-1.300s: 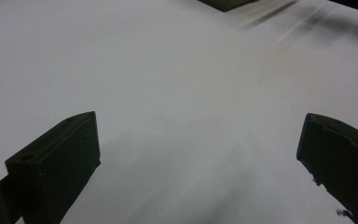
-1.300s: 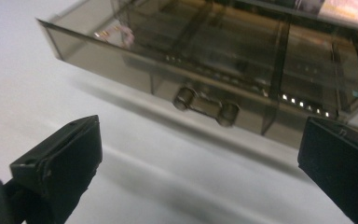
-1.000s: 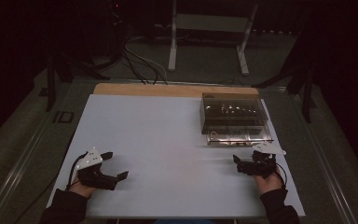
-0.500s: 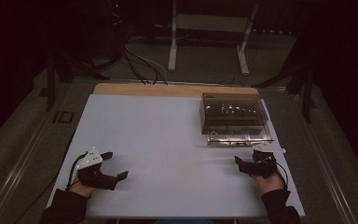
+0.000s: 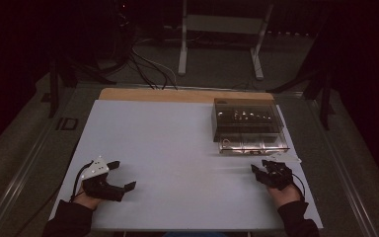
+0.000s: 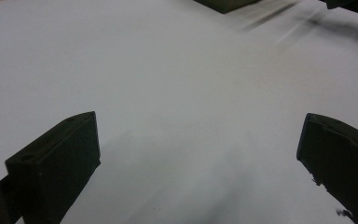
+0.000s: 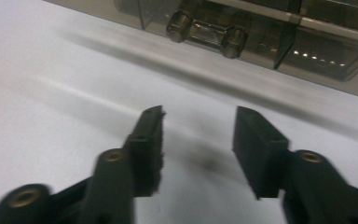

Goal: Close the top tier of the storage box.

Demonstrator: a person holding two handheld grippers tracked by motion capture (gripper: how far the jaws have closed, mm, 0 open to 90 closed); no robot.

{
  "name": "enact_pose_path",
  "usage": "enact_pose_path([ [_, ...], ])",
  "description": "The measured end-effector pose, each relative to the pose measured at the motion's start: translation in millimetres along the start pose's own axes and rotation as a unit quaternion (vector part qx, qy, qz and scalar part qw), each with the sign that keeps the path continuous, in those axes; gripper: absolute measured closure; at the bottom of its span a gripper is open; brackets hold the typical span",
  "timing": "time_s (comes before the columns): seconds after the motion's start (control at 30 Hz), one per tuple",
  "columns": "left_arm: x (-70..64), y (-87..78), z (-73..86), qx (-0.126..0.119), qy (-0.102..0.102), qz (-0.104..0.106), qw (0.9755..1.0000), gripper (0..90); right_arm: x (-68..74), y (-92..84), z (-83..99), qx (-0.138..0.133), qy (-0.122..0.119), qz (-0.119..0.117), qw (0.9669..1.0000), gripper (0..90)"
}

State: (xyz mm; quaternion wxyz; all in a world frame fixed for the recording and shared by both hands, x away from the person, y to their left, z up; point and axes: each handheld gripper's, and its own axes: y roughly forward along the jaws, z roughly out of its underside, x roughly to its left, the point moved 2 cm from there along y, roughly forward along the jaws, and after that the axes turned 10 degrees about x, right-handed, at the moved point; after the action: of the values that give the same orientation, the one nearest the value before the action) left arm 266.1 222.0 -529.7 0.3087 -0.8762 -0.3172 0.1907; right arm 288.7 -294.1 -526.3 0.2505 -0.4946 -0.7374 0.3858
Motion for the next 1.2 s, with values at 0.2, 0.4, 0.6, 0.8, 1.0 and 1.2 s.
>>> enact_pose_path([
  [0.2,-0.3,0.1,-0.1,0.0,0.001,0.0,1.0,0.9,-0.3,-3.3,0.8,-0.008,-0.01,0.011,0.9999,68.5],
  [0.4,-0.2,-0.5,-0.2,-0.001,0.001,0.0,1.0,0.9,-1.1,-5.6,0.8,-0.01,-0.017,0.031,0.9993,82.9],
  [0.6,-0.2,-0.1,-0.1,0.0,0.001,-0.001,1.0,0.9,-2.3,-8.3,-0.4,-0.012,-0.019,0.05,0.9985,89.9],
  [0.8,-0.2,-0.2,-0.2,0.001,0.001,-0.002,1.0,0.9,-6.7,-13.6,-3.0,-0.031,-0.013,0.05,0.9982,90.0],
  [1.0,0.1,-0.5,-0.2,0.0,0.0,-0.003,1.0,0.9,-7.3,-16.2,-7.1,-0.051,-0.02,0.059,0.9968,90.0],
  [1.2,0.3,-0.8,-0.1,-0.002,-0.002,-0.002,1.0,0.9,-7.2,-14.9,-10.8,-0.054,-0.026,0.061,0.9963,89.9],
])
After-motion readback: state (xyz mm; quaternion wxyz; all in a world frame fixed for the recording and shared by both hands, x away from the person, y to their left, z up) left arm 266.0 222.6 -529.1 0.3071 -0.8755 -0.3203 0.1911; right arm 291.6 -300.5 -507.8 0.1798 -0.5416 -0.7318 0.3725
